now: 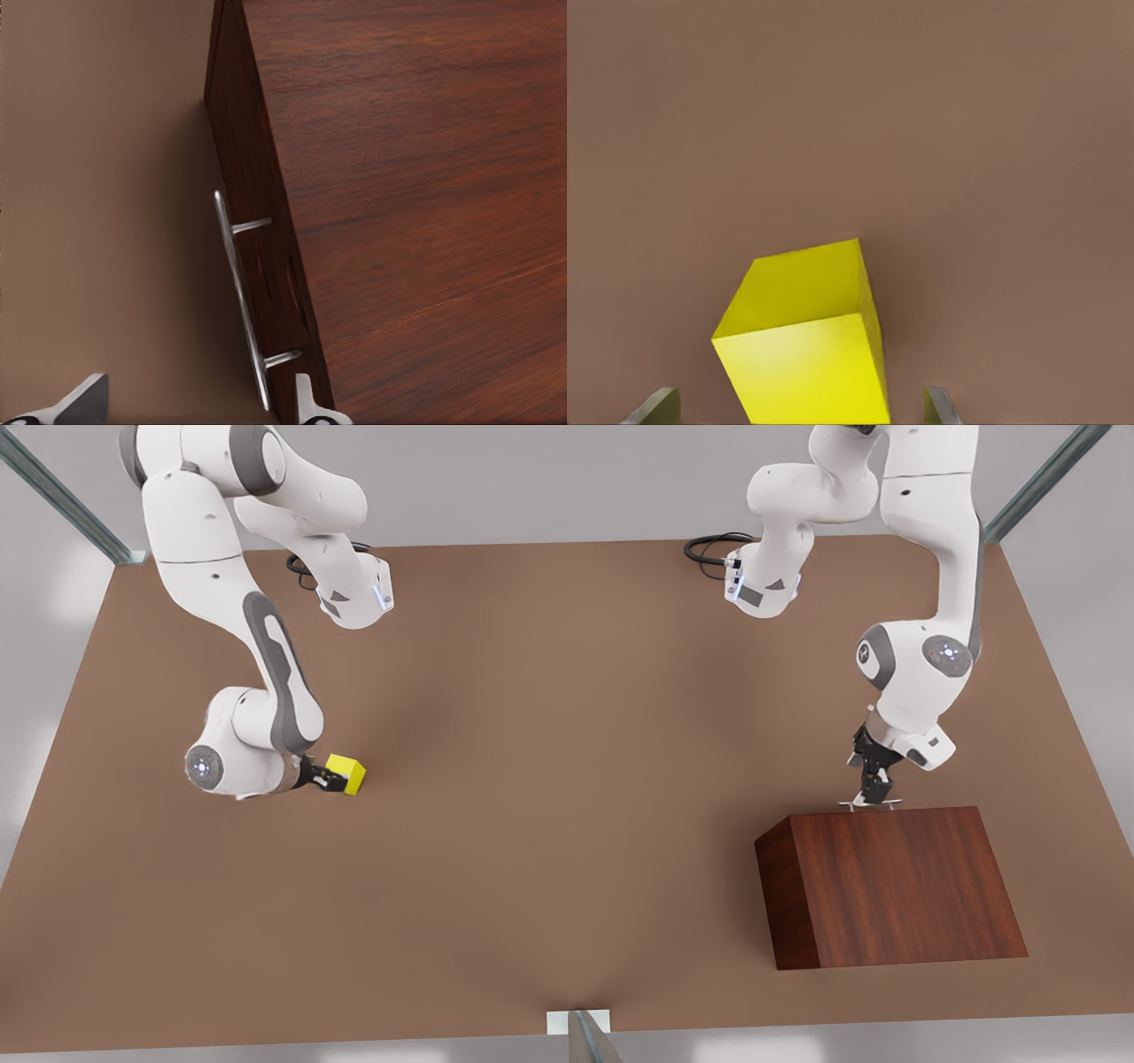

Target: Open the drawer with left arm, place the square in the middle with right arm, and place the square in the drawer with left arm

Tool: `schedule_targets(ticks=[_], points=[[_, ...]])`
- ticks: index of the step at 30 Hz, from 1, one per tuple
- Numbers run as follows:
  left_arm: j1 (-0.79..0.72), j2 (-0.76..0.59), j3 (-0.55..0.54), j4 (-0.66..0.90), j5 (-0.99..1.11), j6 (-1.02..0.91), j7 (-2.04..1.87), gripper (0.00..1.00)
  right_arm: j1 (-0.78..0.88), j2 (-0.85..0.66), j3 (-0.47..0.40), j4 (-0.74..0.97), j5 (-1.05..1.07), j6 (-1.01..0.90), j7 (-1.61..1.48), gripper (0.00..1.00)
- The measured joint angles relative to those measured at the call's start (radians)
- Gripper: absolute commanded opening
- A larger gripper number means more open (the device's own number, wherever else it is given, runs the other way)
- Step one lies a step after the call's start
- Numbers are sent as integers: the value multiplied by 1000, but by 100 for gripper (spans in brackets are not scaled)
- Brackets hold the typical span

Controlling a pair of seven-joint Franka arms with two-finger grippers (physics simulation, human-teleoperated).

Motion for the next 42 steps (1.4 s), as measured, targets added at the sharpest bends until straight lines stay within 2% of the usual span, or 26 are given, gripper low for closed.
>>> schedule_targets(ticks=[8, 13, 16, 24, 26, 29, 31, 32, 35, 36, 42], points=[[0, 44, 14, 0, -58, 37, 0, 100, 20, 53, 0, -80, 1, 129, -44, 100], [2, 60, 44, 0, -75, 63, 0, 100, 28, 51, 0, -80, 1, 125, -47, 68], [5, 78, 44, 0, -88, 74, 3, 100, 29, 48, 1, -80, 1, 125, -47, 61], [4, 37, 45, -57, -91, 64, 0, 100, 60, 17, 2, -58, 2, 111, -34, 61], [3, 10, 53, -77, -86, 58, 1, 100, 116, -9, 9, 3, 3, 64, -30, 61], [3, 8, 58, -86, -83, 58, 2, 100, 288, 9, 28, 106, 5, 60, 167, 61], [3, -6, 60, -105, -82, 59, 2, 100, 398, 100, 91, 295, 7, 58, 394, 61], [4, -16, 60, -117, -82, 58, 2, 100, 486, 179, 102, 425, 5, 36, 487, 61], [6, -51, 67, -158, -81, 60, 2, 100, 656, 325, 101, 650, 45, 47, 610, 61], [10, -61, 67, -168, -81, 58, 2, 100, 686, 366, 101, 716, 54, 53, 715, 61], [15, -136, 68, -257, -81, 57, 2, 100, 749, 498, 104, 837, 74, 186, 1083, 62]])
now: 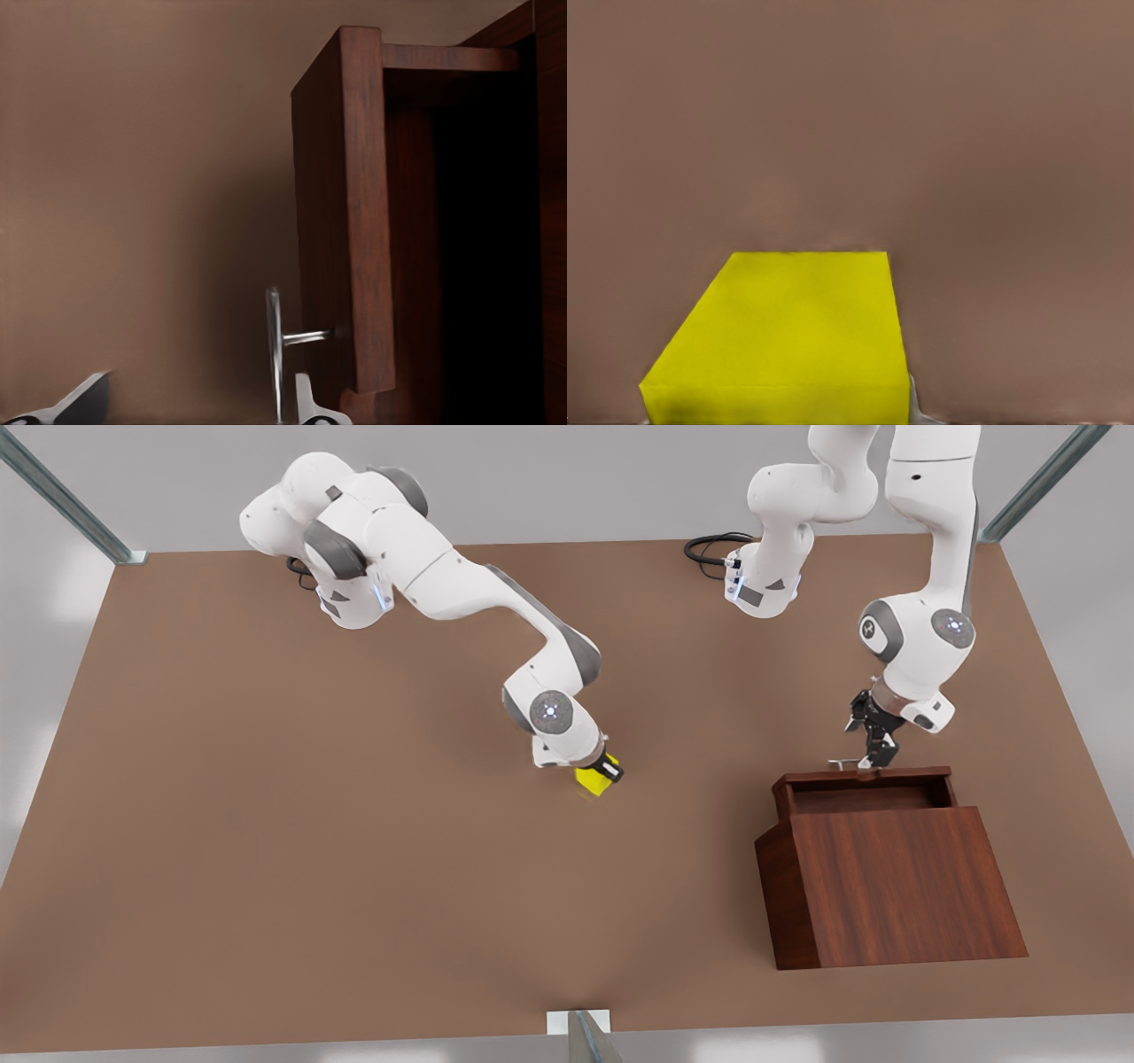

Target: Open the drawer with left arm, place the square in the middle with right arm, and place the square in the drawer with left arm

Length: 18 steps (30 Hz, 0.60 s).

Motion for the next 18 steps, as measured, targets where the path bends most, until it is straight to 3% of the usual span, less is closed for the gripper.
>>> schedule_targets(ticks=[2, 4, 7, 10, 12, 13, 15, 17, 18], points=[[-11, -16, 0, -22, 0, 0, 0, 100, 1, 81, 36, 99, 0, 31, 44, 63], [-17, -31, 0, -37, 0, -14, 0, 100, 2, 141, 58, 183, 0, 31, 47, 70], [-12, -61, 1, -72, -1, -28, 0, 100, 1, 134, 51, 143, -4, 26, 40, 100], [-13, -113, 1, -122, -1, -29, 1, 100, -1, 114, 41, 91, -8, 26, 18, 100], [-13, -288, 15, -148, 1, -189, 2, 100, -1, 106, 37, 86, -4, 26, 17, 100], [-13, -363, 21, -114, 3, -279, -1, 100, -1, 97, 37, 85, -2, 24, 18, 100], [-22, -353, 16, 46, 8, -359, 28, 100, -2, 14, 20, 67, 38, 13, 21, 100], [-71, -157, -21, 258, 12, -397, 168, 100, -31, -120, -5, -20, 73, -16, -31, 100], [-71, -61, -49, 389, 13, -452, 251, 100, -88, -264, -9, -172, 70, -17, -162, 100]])
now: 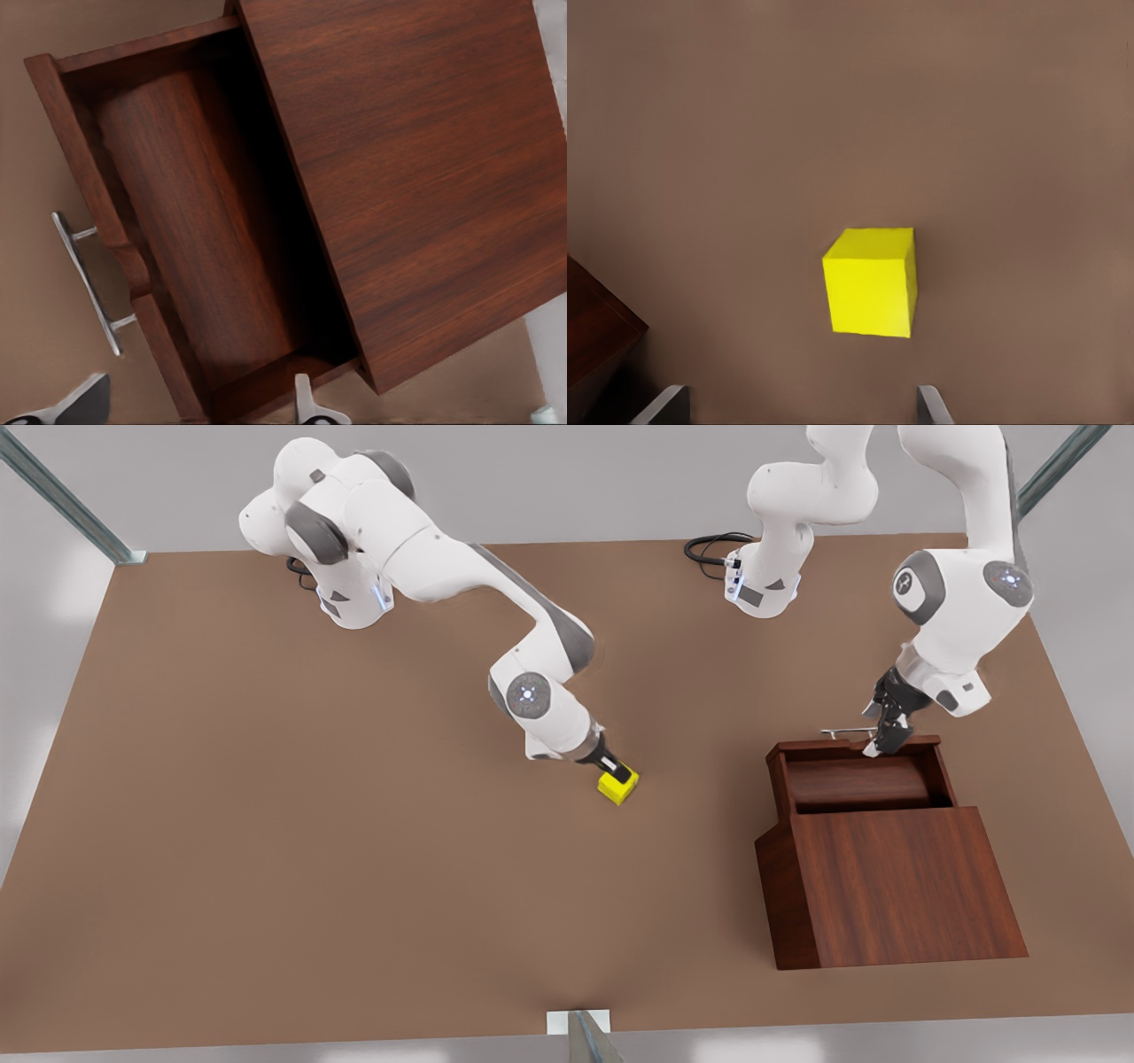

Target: Open the drawer with left arm, place the square in the middle with right arm, and place the square in the drawer with left arm

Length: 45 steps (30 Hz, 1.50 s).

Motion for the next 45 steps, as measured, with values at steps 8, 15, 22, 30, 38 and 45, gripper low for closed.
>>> schedule_targets(ticks=[8, 15, 22, 30, 38, 45], points=[[-169, 470, -154, 666, 3, -428, 630, 100, -710, -392, 6, -72, -352, -567, -1001, 100], [-418, 671, -210, 665, 74, -183, 934, 100, -746, -370, 5, -19, -488, -636, -1123, 100], [-481, 735, -209, 584, 172, -52, 918, 100, -747, -350, 6, -2, -487, -631, -1123, 100], [-507, 734, -204, 424, 198, 81, 903, 100, -748, -353, 4, 19, -478, -648, -1228, 100], [-508, 742, -201, 405, 240, 87, 894, 100, -751, -382, 3, 7, -479, -664, -1218, 100], [-528, 784, -201, 406, 251, 132, 822, 87, -687, -378, -81, 9, -473, -661, -1230, 100]])
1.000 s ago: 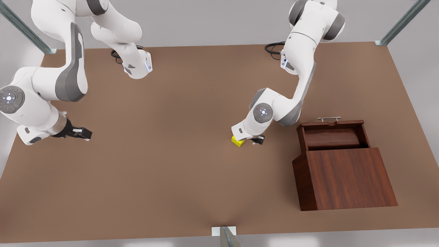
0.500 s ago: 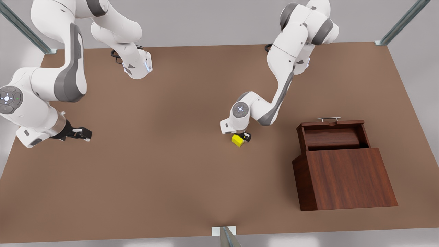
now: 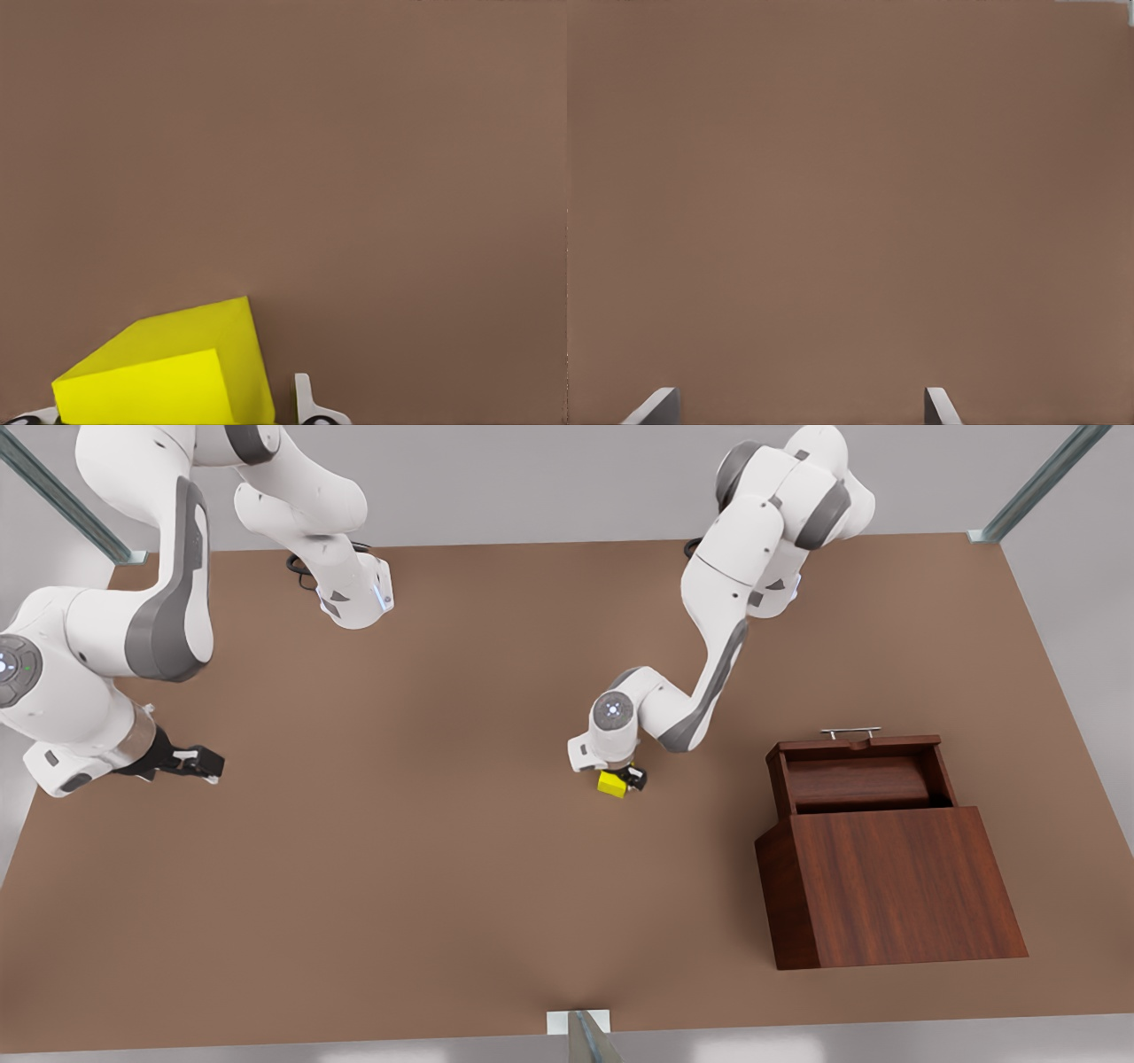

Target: Open the drawer with left arm, place the square in the middle with right arm, and place the square in the drawer with left arm

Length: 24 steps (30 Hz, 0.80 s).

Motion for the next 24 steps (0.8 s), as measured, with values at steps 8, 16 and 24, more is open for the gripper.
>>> schedule_targets(ticks=[8, 16, 24], points=[[0, -8, 0, 3, 2, -11, -13, 64, -1, 11, 0, 2, -11, 8, 0, 100], [10, -180, 37, 79, 19, -287, 60, 63, -6, 15, -4, 15, 2, 6, -40, 100], [14, -356, 437, 66, -62, -536, 829, 63, -72, 10, -9, 37, 94, -7, -65, 100]])
